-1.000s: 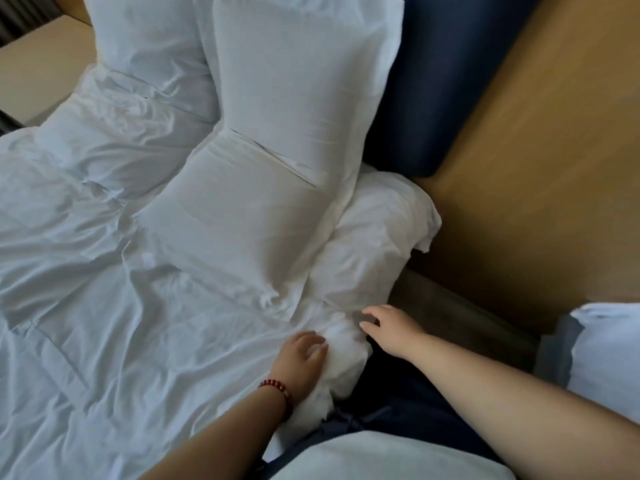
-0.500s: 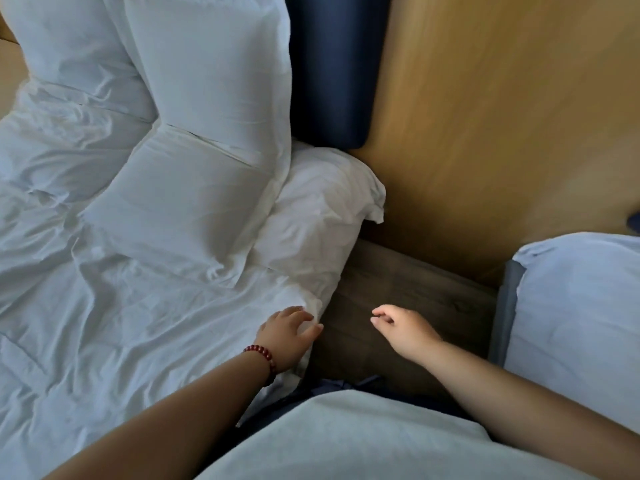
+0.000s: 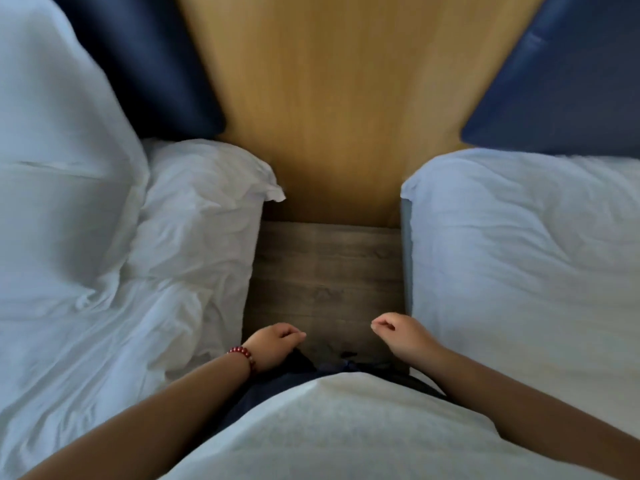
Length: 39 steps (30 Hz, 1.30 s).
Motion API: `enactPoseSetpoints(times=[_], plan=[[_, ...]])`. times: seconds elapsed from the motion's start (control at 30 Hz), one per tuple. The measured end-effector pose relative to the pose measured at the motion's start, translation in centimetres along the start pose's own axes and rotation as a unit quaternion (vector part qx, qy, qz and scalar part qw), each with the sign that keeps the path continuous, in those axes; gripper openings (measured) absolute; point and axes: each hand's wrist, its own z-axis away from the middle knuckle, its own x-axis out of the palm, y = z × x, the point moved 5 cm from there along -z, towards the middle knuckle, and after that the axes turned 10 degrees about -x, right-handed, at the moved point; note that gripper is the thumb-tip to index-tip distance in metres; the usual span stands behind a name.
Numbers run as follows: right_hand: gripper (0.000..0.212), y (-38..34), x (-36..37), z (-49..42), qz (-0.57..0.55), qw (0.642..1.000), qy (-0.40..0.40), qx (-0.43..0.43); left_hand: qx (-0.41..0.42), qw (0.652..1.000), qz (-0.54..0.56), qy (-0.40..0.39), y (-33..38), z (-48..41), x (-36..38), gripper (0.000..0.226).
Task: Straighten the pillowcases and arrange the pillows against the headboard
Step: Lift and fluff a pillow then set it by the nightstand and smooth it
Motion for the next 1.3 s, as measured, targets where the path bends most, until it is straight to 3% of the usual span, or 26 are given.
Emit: enactPoseSetpoints(times=[0.23, 0.4, 0.67, 0.87, 0.97, 1.13, 1.3], plan=[[0.027, 5.7, -0.8, 4.5, -0.098, 0.990, 0.070, 0.077, 0.039, 0.986, -0.156, -0.048, 6.1, -3.2, 1.7, 0.016], [0.023, 8.6, -0.8, 8.2, -0.186, 0.954, 0.156, 0.178, 0.086, 0.965, -0.226, -0.106, 11.1, -6.1, 2.6, 0.018], [0.023, 8.6, 3.9, 14.6, -0.332, 0.829, 0.314, 0.322, 0.161, 0.859, -0.446, -0.194, 14.6, -7.7, 5.1, 0.016], [0.018, 7.2, 11.0, 17.8, -0.399, 0.753, 0.346, 0.392, 0.210, 0.734, -0.600, -0.237, 16.0, -6.5, 8.8, 0.034], [0.020, 7.0, 14.0, 19.1, -0.424, 0.729, 0.349, 0.409, 0.221, 0.700, -0.632, -0.249, 16.5, -5.4, 11.2, 0.036], [0.021, 7.6, 17.6, 22.6, -0.452, 0.692, 0.372, 0.421, 0.238, 0.702, -0.627, -0.240, 16.9, -3.2, 15.6, 0.024], [0.024, 9.4, 20.1, 27.5, -0.456, 0.687, 0.382, 0.417, 0.212, 0.771, -0.548, -0.243, 15.5, -1.2, 20.2, 0.019]])
